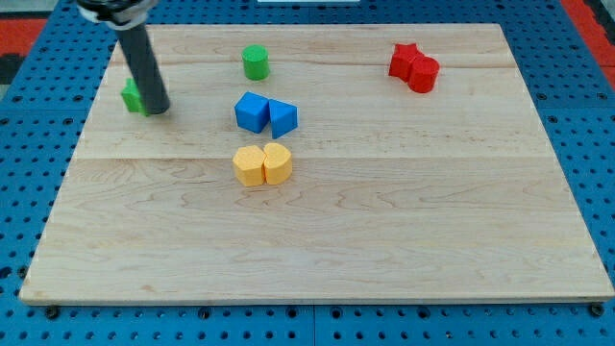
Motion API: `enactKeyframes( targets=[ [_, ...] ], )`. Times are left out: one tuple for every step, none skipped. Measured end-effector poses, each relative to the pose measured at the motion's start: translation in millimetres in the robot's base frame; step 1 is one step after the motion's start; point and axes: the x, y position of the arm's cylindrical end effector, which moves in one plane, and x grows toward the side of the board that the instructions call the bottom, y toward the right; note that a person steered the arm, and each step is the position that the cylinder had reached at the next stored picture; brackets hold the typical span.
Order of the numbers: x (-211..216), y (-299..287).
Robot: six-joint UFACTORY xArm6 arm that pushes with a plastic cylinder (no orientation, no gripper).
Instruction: Push the blue blocks to the center
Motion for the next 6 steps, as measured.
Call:
enactKeyframes(
  targets=[
    [0, 51],
    [-8, 111],
    [-21, 188],
    [-46, 194],
    [-71, 194],
    [-88, 198]
  ],
)
